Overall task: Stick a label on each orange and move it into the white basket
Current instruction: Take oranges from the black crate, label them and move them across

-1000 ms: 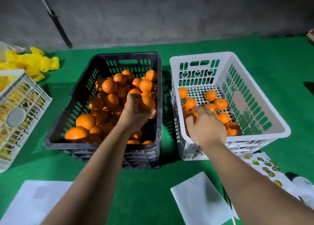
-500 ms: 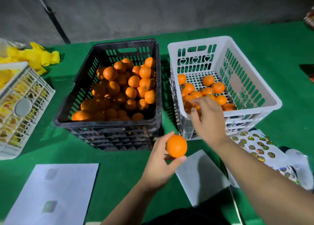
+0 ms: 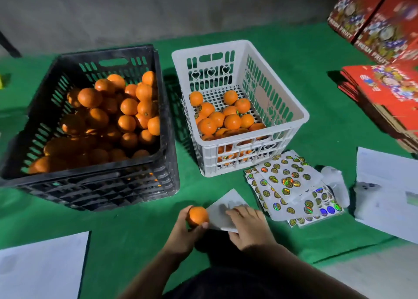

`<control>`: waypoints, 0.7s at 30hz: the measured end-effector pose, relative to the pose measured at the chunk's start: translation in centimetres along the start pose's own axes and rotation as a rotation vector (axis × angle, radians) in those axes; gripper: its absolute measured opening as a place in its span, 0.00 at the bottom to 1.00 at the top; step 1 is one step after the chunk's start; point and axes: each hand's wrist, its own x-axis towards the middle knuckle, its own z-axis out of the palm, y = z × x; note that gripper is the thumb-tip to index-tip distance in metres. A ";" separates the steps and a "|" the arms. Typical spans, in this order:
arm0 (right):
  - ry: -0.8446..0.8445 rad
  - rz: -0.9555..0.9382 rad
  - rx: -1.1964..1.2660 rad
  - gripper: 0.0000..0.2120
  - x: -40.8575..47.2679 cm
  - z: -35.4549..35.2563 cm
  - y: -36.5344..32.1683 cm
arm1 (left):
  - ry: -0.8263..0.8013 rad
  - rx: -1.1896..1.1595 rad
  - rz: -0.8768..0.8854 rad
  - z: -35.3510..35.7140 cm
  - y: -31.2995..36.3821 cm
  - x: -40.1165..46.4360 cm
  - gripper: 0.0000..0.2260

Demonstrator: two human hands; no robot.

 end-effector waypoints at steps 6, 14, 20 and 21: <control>-0.051 -0.003 0.011 0.35 -0.3 -0.7 -0.4 | 0.024 -0.137 0.011 -0.2 -0.2 0.4 0.20; 0.466 0.335 0.066 0.25 -0.1 -5.6 6.7 | 0.048 -0.142 0.015 -0.1 -0.3 0.6 0.26; 0.227 0.543 0.003 0.27 0.2 -7.0 11.9 | 0.018 -0.084 0.021 0.3 -0.2 0.7 0.25; 0.295 0.510 0.012 0.23 0.1 -7.1 12.1 | 0.014 -0.081 0.022 0.3 -0.1 0.7 0.25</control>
